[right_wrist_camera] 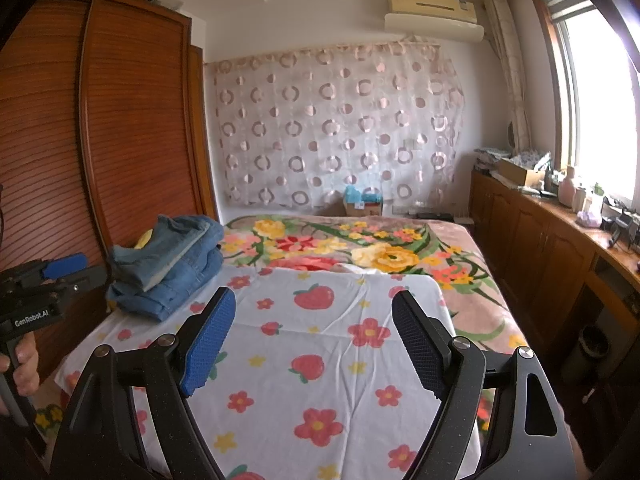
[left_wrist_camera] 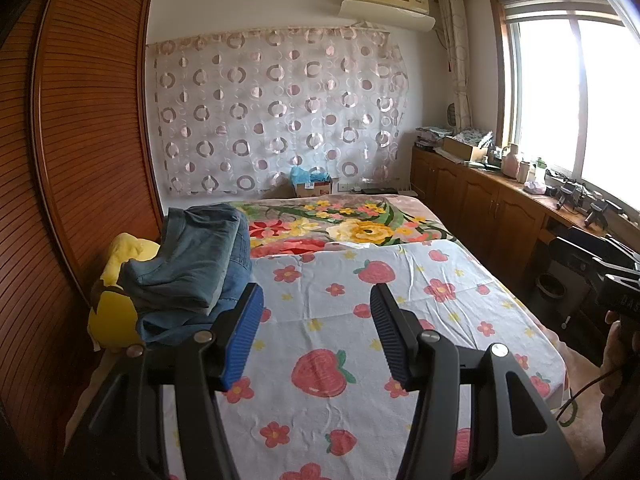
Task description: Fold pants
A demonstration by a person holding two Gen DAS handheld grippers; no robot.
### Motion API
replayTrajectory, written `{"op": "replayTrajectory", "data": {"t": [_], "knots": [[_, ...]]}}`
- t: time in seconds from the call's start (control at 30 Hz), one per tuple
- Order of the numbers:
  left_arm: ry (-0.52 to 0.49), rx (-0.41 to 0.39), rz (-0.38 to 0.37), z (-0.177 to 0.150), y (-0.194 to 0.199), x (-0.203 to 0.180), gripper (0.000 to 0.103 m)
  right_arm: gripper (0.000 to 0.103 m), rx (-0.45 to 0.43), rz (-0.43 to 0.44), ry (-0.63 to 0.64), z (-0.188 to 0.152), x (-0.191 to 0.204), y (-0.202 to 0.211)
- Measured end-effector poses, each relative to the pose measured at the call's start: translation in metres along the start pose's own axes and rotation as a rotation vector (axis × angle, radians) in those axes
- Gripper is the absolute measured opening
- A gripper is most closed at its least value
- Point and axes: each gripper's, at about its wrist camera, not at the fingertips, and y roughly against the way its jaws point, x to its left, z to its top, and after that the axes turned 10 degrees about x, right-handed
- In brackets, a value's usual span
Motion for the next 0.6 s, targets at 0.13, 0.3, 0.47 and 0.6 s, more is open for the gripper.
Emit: {"op": "replayTrajectory", "data": {"t": [0.13,0.3,0.47,0.6], "knots": [[0.000,0.000,0.000,-0.0002,-0.0004,-0.0003,0.055,0.082,-0.001,-0.001,0.001,-0.0002,0.0006,-0.0002],[0.001,0.000,0.000,-0.0002,0.0000,0.0005,0.055,0.082,0.000,-0.002,0.002,-0.0006,0.0010,-0.0003],[-0.002,0.001,0.001,-0.0003,0.0002,0.0005,0.055,0.082,-0.001,-0.002,0.001,-0.0008,0.0014,-0.0006],[0.001,-0.003,-0.002,-0.0005,0.0002,0.0007,0.055,0.082,-0.002,-0.002,0.002,-0.0012,0.0015,-0.0005]]}}
